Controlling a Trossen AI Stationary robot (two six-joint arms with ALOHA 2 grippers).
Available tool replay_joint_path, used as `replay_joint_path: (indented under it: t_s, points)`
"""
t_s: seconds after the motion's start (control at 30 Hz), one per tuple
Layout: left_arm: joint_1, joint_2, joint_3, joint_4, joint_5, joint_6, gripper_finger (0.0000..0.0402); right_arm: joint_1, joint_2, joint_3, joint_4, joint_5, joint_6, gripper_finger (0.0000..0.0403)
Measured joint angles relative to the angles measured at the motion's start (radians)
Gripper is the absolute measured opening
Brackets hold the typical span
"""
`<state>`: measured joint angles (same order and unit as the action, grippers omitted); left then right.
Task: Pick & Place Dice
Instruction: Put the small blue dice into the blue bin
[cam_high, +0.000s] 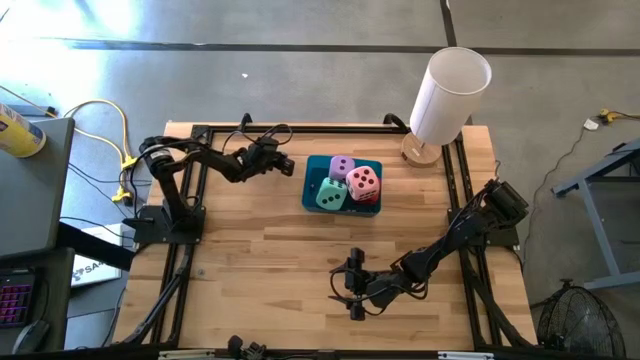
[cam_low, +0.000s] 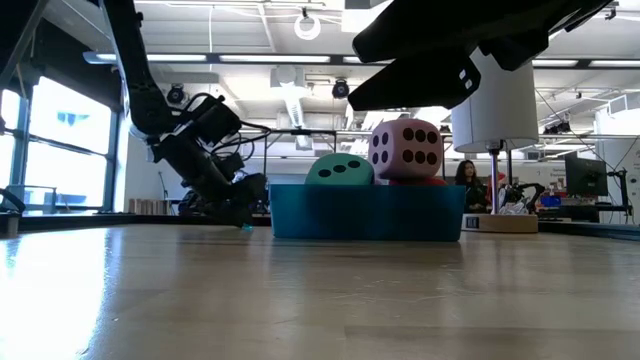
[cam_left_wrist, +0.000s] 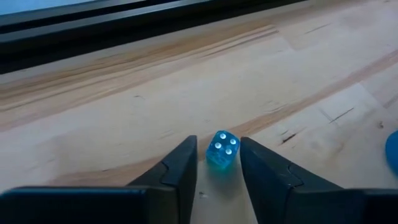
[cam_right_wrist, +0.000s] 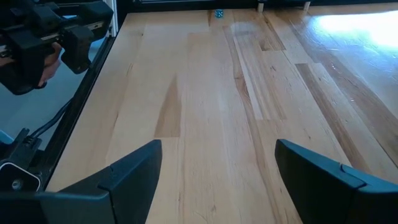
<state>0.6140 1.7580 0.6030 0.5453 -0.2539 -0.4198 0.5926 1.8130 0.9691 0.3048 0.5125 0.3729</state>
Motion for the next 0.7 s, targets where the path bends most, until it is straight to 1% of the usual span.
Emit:
replay_joint_path:
  t_s: [0.4, 0.7]
  points:
    - [0.0, 0.005, 0.001, -0.004, -0.002, 0.001, 0.0094, 0.0, 0.0, 0.0, 0.0, 0.0, 0.0, 0.0305]
    - [0.0, 0.004, 0.001, -0.019, -0.011, 0.03, 0.0061, 0.0, 0.0, 0.0, 0.0, 0.0, 0.0, 0.0305]
